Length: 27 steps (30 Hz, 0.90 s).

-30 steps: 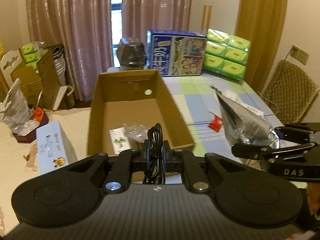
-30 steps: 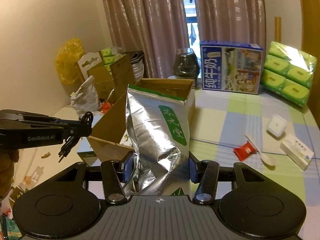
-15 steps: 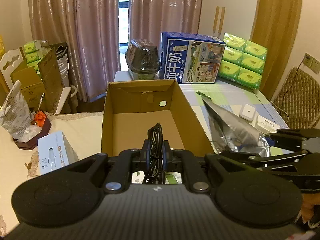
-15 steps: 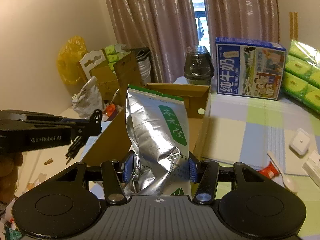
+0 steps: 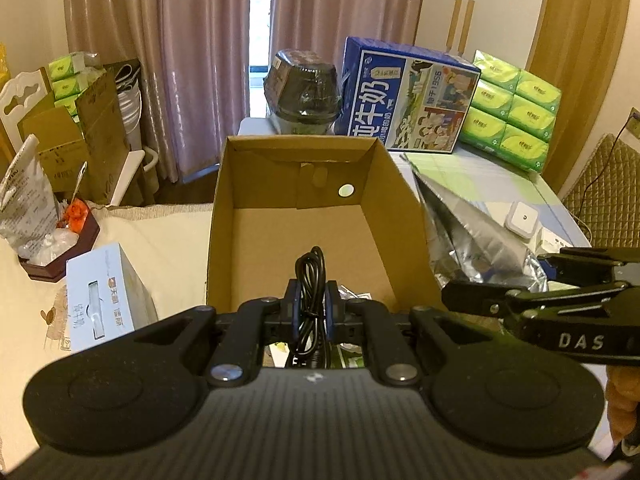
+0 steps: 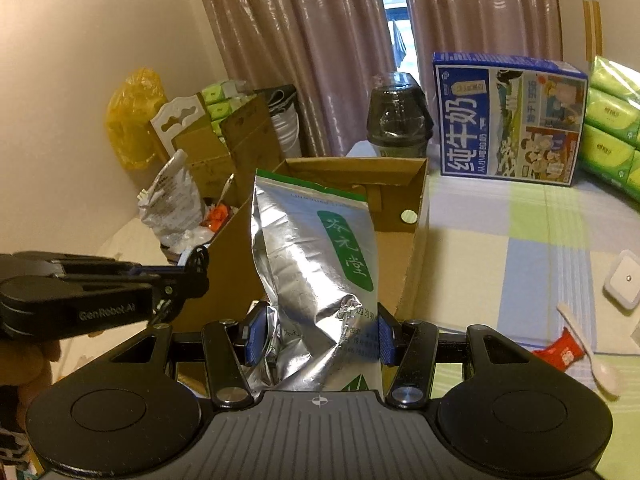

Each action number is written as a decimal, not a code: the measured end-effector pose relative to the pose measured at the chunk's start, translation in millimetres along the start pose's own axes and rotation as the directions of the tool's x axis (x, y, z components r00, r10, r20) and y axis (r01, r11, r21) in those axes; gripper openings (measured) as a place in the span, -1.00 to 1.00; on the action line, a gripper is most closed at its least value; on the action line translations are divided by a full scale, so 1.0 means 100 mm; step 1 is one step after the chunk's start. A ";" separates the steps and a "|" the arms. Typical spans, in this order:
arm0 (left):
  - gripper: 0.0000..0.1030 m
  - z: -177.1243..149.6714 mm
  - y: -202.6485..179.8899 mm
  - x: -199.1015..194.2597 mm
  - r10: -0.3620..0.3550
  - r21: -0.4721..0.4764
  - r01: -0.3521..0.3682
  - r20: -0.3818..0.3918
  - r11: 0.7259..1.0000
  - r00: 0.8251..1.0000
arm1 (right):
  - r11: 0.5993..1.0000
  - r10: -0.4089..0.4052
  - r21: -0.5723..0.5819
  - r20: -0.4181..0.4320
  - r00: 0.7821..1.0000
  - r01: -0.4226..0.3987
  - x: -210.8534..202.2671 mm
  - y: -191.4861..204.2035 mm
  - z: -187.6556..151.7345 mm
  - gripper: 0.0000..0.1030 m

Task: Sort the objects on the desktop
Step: 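Carry the cable and foil bag over the open cardboard box with both grippers, then open the left gripper to drop the cable while the right releases the foil bag into the box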

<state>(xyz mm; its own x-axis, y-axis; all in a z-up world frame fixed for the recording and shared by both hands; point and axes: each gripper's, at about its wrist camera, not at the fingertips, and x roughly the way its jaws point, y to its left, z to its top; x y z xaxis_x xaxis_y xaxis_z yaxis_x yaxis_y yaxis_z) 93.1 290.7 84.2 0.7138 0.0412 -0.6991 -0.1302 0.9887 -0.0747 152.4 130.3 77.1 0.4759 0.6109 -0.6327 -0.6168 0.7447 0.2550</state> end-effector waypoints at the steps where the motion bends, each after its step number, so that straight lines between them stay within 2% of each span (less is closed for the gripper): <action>1: -0.84 0.00 0.01 0.02 0.000 -0.003 0.000 -0.002 1.000 1.000 | 1.000 0.000 0.000 0.000 1.000 0.000 0.01 0.00 0.01 -0.03; 17: -0.83 0.03 0.13 0.34 -0.010 -0.038 0.009 -0.016 0.999 1.000 | 0.999 0.003 0.039 -0.005 1.000 -0.002 0.30 -0.05 0.11 -0.03; 18: -0.73 0.03 0.15 0.36 -0.010 -0.043 0.010 -0.019 0.999 1.000 | 0.999 0.003 0.043 -0.008 1.000 -0.003 0.32 -0.06 0.11 -0.03; 20: -0.31 0.02 0.17 0.40 -0.014 -0.059 0.012 -0.022 0.998 1.000 | 0.999 0.002 0.048 -0.013 1.000 -0.002 0.35 -0.08 0.10 -0.03; 27: -0.36 -0.02 0.19 0.37 0.012 -0.044 -0.013 -0.021 0.999 1.000 | 0.998 -0.001 0.059 -0.013 1.000 0.001 0.36 -0.13 0.09 -0.03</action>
<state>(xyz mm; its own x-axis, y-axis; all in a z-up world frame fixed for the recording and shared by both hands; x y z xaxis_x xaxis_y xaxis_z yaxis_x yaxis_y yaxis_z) 115.5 310.9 55.2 0.6976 0.0503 -0.7148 -0.1696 0.9808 -0.0965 183.1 145.2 57.4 0.4682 0.6069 -0.6422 -0.5783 0.7600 0.2966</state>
